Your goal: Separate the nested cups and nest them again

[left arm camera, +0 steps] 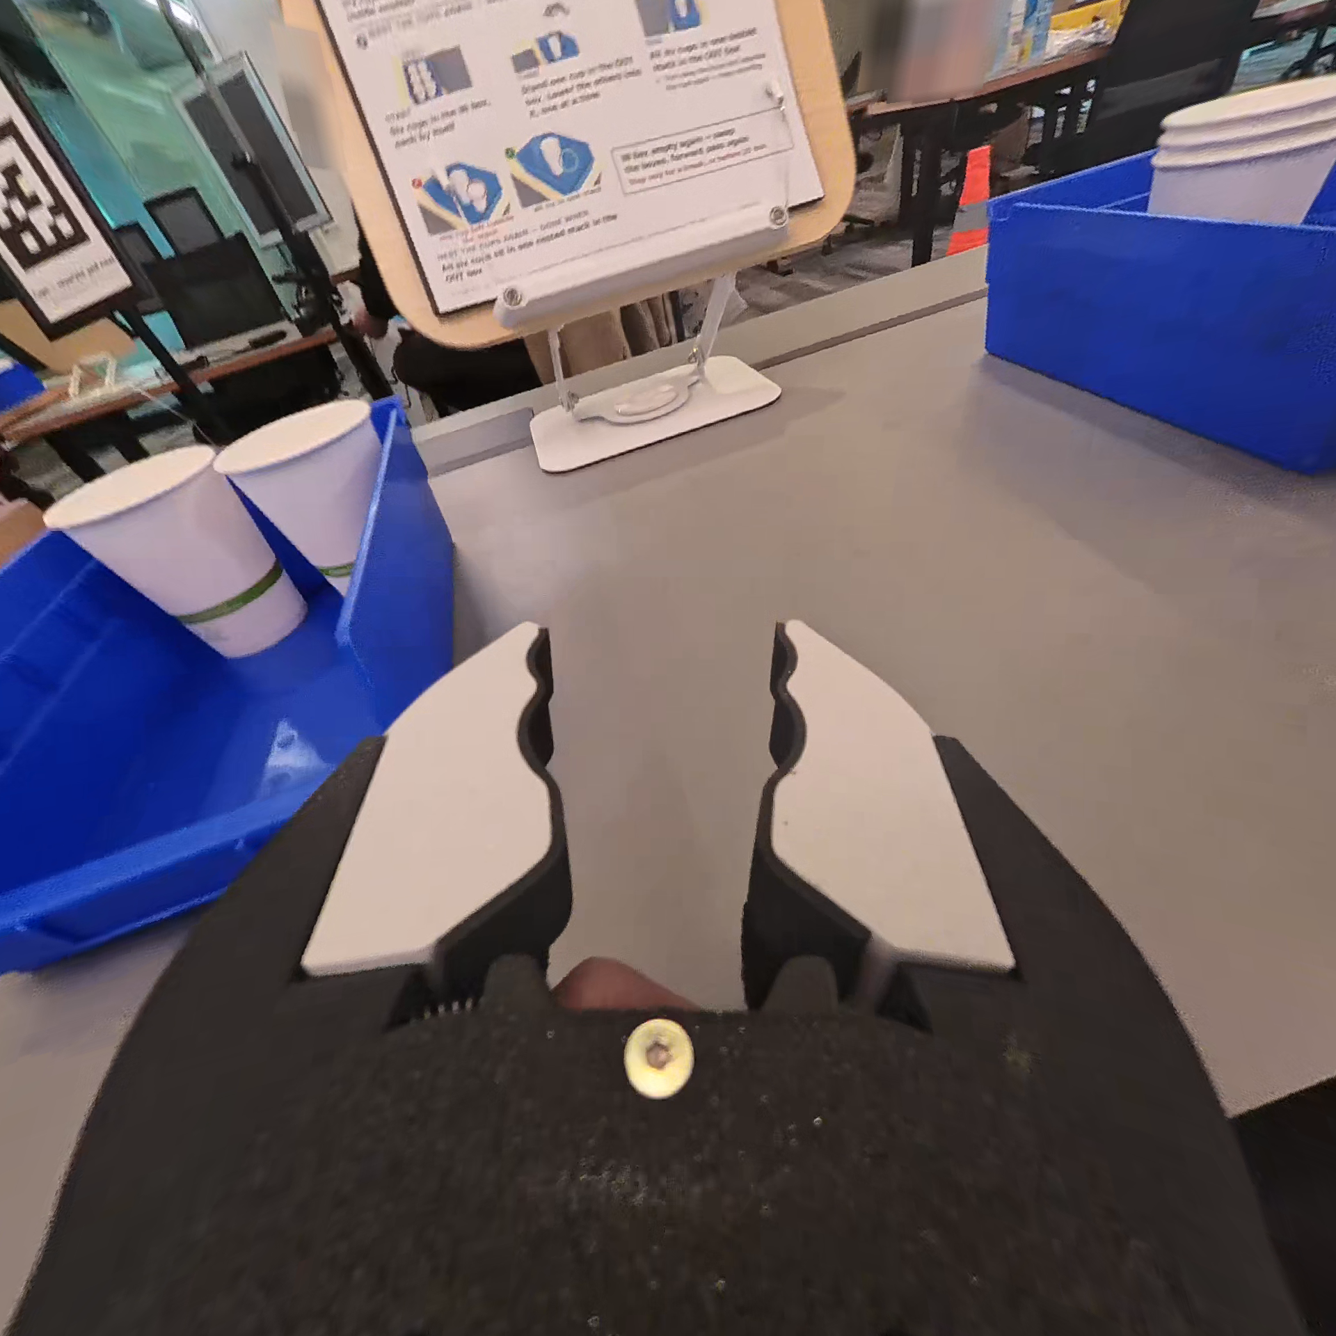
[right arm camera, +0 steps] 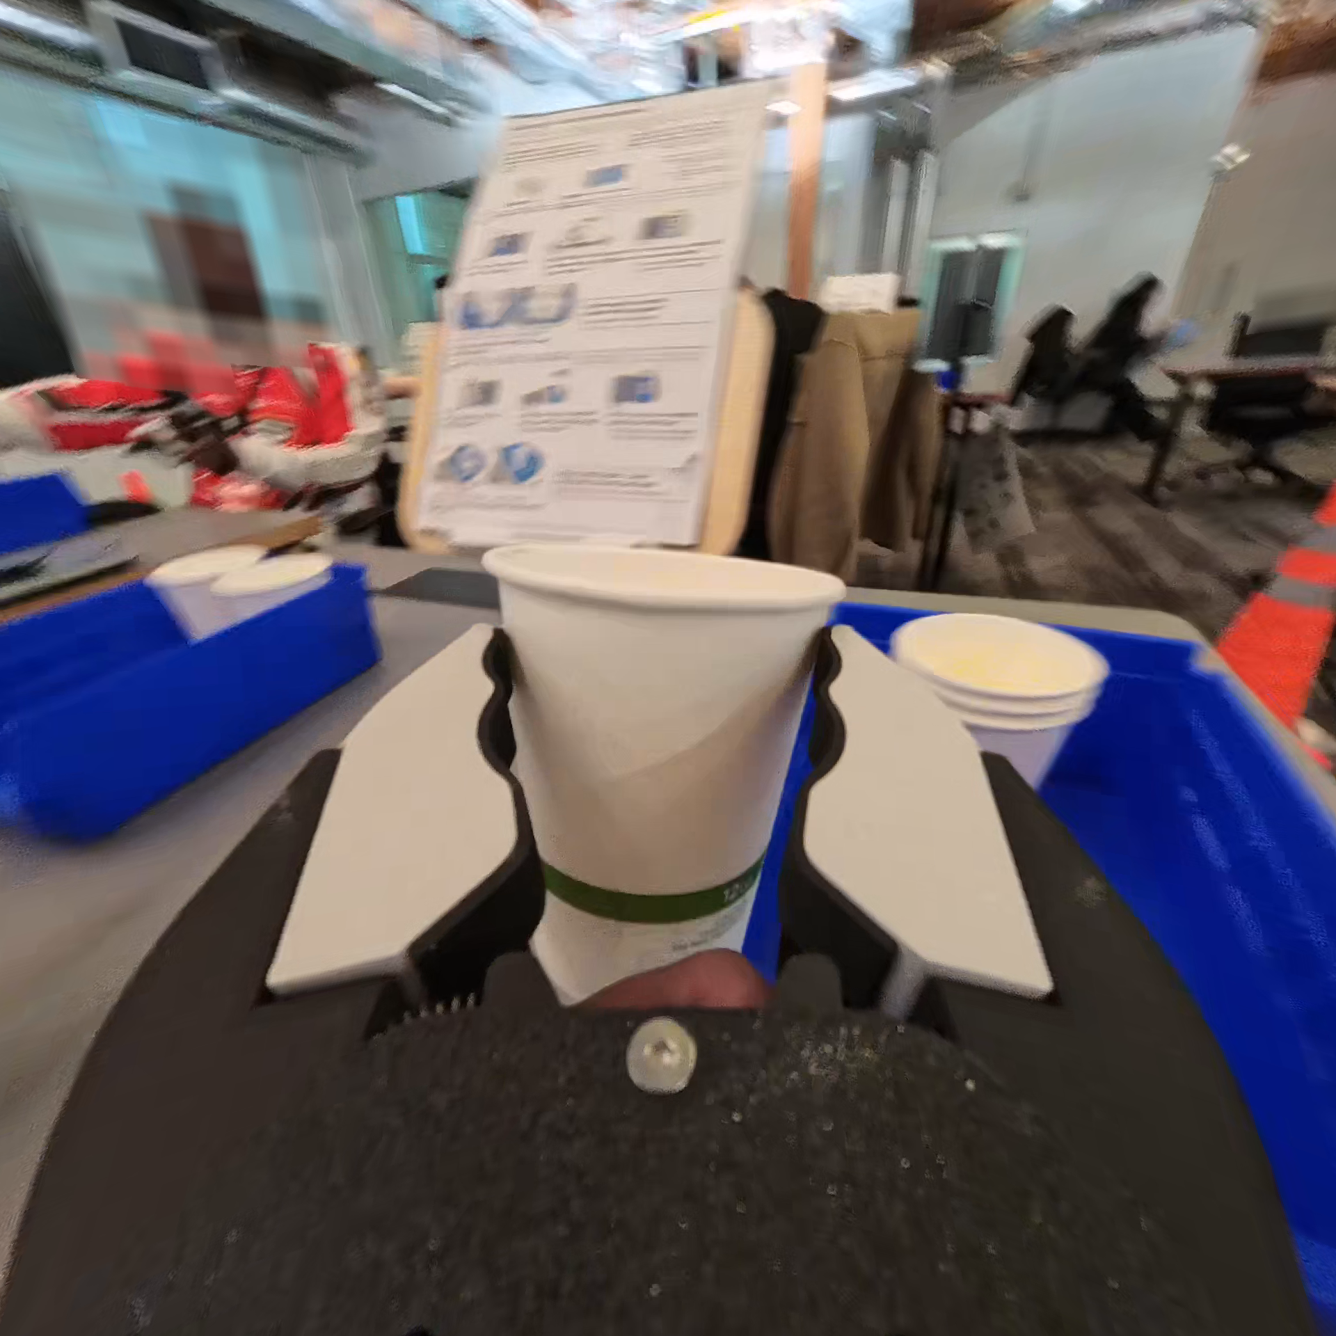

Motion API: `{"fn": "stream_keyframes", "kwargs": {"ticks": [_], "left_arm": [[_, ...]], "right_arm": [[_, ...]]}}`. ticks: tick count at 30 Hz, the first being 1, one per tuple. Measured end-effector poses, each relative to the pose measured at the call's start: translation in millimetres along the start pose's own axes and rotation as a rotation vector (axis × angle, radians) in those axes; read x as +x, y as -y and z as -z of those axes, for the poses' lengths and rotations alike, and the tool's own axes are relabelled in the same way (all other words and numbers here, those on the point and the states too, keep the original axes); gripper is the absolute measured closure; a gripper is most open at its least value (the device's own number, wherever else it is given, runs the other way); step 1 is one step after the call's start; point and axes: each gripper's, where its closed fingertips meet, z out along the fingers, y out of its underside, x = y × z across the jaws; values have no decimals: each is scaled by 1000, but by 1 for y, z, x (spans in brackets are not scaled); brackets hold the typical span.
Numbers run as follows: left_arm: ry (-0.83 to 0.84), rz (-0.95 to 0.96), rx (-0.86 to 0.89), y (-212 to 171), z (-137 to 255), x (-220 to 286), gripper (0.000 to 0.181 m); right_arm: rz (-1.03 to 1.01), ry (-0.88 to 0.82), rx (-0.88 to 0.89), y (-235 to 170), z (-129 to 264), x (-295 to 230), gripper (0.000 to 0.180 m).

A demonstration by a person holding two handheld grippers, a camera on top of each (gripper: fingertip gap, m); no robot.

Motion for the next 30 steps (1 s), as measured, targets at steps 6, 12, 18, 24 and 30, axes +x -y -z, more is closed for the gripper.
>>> {"fn": "stream_keyframes", "kwargs": {"ticks": [6,12,18,24,30], "left_arm": [[-85,38,-1,6,4,16,124],[-90,-4,13,7,9,19,124],[-95,-22,-8,1,6,20,124],[-113,-25,-26,-4,3,23,124],[-117,-63,-12,-3,3,32,124]], "right_arm": [[51,-275,21,50,-68,118,99],[42,-344,-48,19,-121,163,99],[83,-408,-154,-15,-125,173,99],[69,-347,-340,-53,-113,169,98],[52,-225,-466,-76,-100,160,97]]}}
